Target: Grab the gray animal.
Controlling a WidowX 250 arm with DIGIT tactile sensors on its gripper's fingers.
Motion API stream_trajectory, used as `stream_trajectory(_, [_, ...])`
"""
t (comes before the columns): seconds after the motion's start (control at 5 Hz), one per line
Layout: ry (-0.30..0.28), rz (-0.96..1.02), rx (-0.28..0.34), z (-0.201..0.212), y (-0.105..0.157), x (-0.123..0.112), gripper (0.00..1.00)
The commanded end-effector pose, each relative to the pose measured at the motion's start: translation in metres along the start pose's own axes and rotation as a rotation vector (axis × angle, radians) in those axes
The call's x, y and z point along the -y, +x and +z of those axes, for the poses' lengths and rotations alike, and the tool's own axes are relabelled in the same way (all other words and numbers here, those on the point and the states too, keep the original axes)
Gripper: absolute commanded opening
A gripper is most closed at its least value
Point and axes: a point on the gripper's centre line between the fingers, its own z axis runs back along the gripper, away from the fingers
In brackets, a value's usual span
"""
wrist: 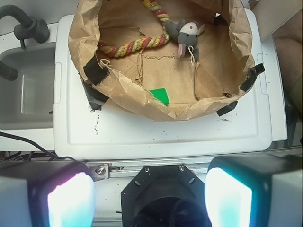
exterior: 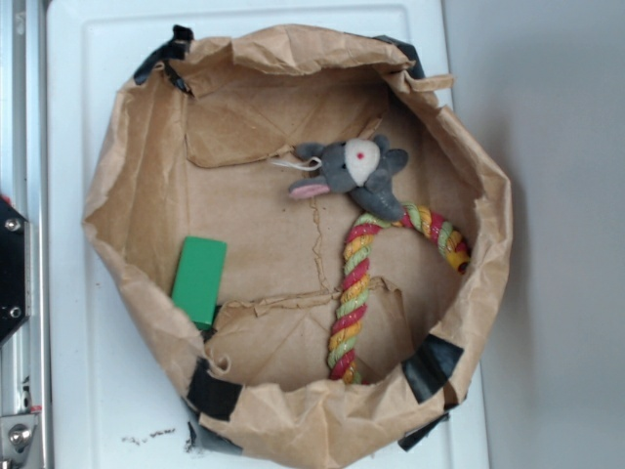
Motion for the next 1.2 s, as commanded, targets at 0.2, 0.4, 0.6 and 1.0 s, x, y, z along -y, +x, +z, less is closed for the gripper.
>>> stream_trajectory(0.2, [0.032,-0.004,0.031,-0.026,0.003,-0.022,1.0])
stream_trajectory(0.4, [0.141,0.232,0.017,-0.042,0.043,-0.035,1.0])
stream_trajectory(0.6, [0.141,0.232,0.017,-0.042,0.043,-0.035,1.0])
stream_trajectory(1.0, [0.141,0.232,0.017,-0.042,0.043,-0.035,1.0])
